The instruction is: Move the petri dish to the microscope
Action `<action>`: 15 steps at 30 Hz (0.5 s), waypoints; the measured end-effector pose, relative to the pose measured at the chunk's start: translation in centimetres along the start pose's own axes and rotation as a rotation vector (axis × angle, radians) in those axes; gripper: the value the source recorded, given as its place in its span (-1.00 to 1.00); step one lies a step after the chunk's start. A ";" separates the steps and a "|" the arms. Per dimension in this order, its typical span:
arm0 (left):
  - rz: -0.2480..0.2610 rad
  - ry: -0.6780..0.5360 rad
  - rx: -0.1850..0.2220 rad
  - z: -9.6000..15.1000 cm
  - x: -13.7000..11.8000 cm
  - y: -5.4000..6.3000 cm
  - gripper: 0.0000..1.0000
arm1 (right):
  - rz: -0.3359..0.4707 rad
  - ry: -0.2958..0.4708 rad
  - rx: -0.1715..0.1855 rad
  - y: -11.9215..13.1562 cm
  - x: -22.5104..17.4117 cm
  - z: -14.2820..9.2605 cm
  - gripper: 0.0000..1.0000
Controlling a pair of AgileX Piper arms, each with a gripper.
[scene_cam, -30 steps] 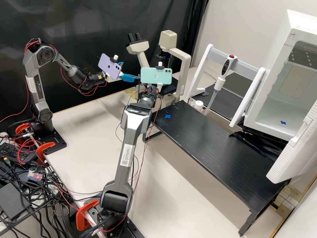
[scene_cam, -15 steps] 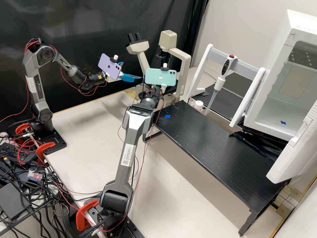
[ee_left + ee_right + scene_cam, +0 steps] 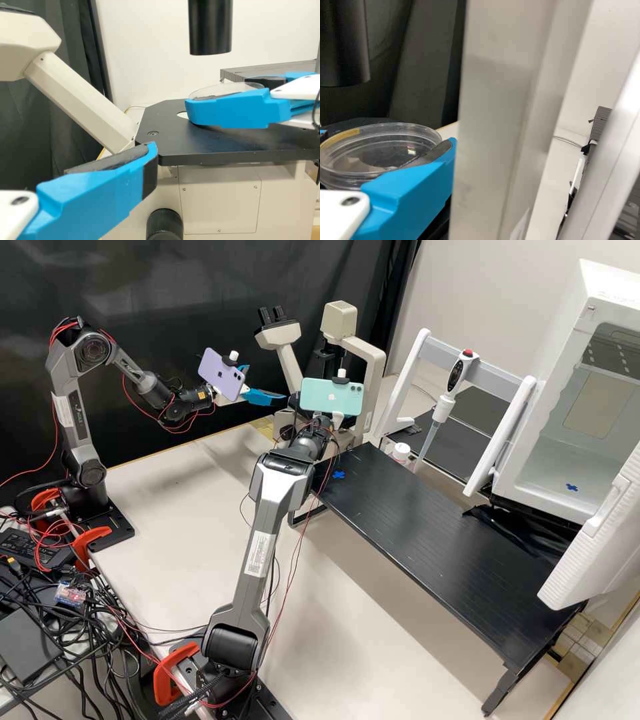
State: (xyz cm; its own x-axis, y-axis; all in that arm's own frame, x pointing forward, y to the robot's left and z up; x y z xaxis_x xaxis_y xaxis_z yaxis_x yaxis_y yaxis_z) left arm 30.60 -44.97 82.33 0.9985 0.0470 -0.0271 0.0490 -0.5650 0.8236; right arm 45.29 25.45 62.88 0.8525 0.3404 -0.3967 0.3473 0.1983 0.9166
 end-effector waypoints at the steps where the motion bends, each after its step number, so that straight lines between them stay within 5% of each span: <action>1: 0.000 0.000 0.000 0.0 0.0 0.0 1.00 | -0.008 0.003 -0.005 -0.2 0.0 -0.1 -1.00; 15: 0.000 0.000 0.000 0.0 0.0 0.0 1.00 | -0.068 0.045 0.038 -1.2 -0.5 -0.7 -1.00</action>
State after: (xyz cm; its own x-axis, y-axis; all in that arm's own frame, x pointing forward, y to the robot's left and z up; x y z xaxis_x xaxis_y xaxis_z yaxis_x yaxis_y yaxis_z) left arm 30.60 -44.97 82.33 0.9985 0.0470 -0.0271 0.0490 -0.5650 0.8236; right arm 44.23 25.69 61.94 0.8084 0.3684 -0.4590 0.4191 0.1872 0.8884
